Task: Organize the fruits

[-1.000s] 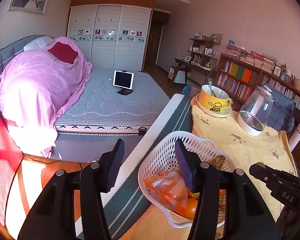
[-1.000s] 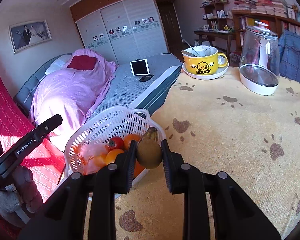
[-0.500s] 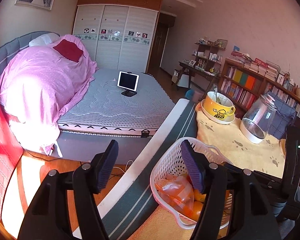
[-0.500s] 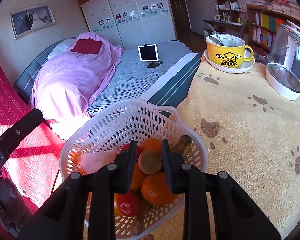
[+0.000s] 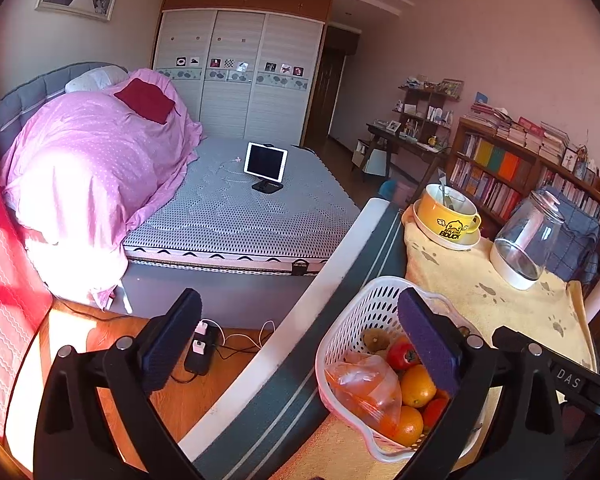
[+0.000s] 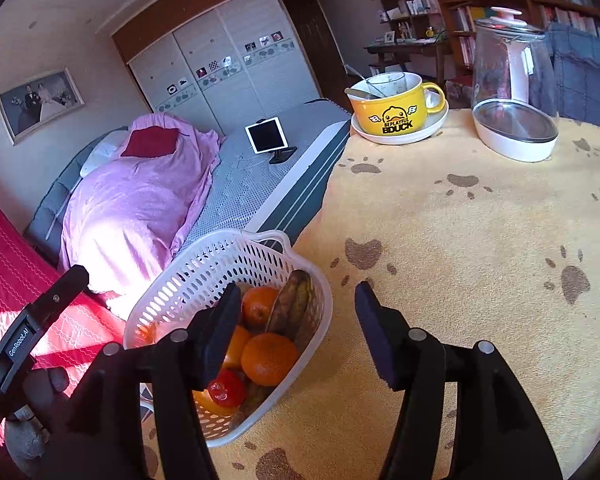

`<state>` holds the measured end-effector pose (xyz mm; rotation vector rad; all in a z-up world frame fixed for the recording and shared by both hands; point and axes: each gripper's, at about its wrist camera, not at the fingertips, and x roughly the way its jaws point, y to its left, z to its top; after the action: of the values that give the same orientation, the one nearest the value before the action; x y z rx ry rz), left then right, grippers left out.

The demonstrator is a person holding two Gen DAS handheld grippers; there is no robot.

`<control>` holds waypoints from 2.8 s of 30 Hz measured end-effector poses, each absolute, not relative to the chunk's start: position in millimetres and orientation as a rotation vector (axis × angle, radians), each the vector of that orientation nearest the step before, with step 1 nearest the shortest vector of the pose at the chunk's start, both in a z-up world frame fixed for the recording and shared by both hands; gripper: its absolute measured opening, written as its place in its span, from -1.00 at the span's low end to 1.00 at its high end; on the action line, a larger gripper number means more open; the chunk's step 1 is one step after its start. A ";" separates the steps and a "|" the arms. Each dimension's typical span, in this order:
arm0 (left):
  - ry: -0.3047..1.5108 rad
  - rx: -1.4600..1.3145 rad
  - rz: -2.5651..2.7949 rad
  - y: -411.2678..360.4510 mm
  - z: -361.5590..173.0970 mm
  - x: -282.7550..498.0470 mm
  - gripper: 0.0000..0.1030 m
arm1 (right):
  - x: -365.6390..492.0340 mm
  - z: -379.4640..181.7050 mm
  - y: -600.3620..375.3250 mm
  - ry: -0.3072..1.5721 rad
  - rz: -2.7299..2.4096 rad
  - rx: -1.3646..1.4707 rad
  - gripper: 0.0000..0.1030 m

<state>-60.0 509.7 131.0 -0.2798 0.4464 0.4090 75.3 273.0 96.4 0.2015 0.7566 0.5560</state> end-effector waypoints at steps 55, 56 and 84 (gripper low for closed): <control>0.402 0.255 0.309 427.5 146.0 -69.5 0.94 | -28.1 121.9 272.2 0.569 0.574 -0.141 0.90; 0.402 0.259 0.308 428.5 146.0 -69.9 0.94 | -28.7 121.8 273.2 0.571 0.577 -0.144 0.90; 0.423 0.303 0.349 442.1 138.9 -65.3 0.94 | -37.9 117.4 303.5 0.567 0.582 -0.254 0.90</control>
<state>-65.3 442.1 138.9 0.3033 0.4230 0.3486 -37.9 303.5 117.4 -0.2539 0.5671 0.5819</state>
